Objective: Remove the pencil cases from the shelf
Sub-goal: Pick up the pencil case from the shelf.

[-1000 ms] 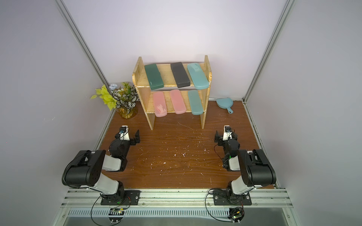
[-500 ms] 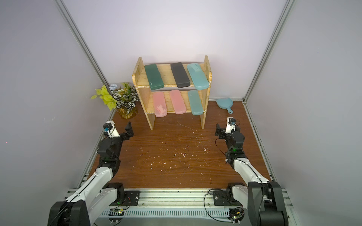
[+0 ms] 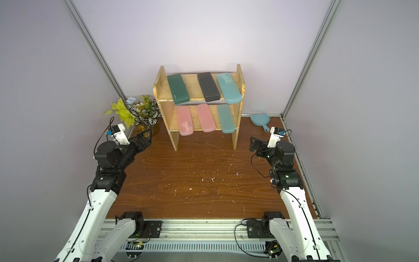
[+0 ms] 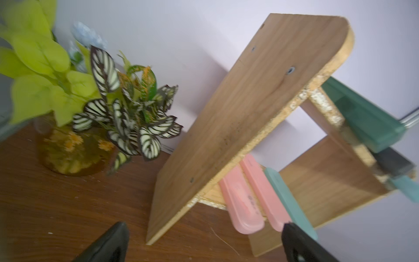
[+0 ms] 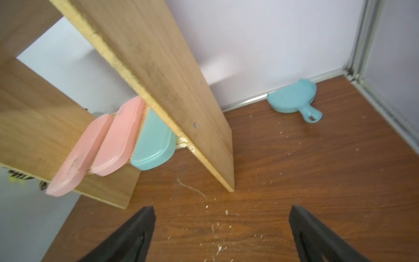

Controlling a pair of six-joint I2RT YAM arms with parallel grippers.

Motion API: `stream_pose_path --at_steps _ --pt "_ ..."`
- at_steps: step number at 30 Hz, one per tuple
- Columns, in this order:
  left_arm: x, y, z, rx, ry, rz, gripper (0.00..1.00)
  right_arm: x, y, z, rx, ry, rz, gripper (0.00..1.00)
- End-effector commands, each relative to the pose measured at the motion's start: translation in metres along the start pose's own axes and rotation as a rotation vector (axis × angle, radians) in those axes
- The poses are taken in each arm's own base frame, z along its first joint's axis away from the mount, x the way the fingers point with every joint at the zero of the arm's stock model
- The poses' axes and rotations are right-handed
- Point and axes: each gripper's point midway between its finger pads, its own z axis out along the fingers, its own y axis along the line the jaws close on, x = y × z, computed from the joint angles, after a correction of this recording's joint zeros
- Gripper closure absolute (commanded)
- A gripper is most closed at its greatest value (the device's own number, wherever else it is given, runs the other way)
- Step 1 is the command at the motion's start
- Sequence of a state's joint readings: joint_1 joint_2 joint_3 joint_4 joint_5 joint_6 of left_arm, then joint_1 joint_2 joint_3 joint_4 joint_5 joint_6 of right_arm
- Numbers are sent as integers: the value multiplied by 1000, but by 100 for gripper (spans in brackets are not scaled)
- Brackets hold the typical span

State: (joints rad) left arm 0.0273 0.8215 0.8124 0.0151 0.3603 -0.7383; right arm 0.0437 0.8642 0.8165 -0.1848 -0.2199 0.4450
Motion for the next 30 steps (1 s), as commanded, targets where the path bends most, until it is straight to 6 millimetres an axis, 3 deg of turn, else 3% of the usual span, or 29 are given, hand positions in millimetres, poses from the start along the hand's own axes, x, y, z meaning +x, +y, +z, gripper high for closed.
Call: stream_pose_path --at_steps 1,6,12,20,25,30 --pt "0 -38 -3 142 86 -197 1 18 27 -2 -139 143 125 1" --pt "-19 -81 5 260 65 -329 1 21 40 3 -198 210 171 1" --pt "-30 -115 18 332 73 -462 0 18 61 0 -269 277 169 1" --pt "-35 -147 34 343 57 -634 0 11 83 -4 -328 310 176 1" --pt "-24 -170 52 351 78 -672 0 8 99 -7 -366 300 193 1" --pt "-21 -173 67 334 54 -685 5 3 111 -5 -393 302 183 3"
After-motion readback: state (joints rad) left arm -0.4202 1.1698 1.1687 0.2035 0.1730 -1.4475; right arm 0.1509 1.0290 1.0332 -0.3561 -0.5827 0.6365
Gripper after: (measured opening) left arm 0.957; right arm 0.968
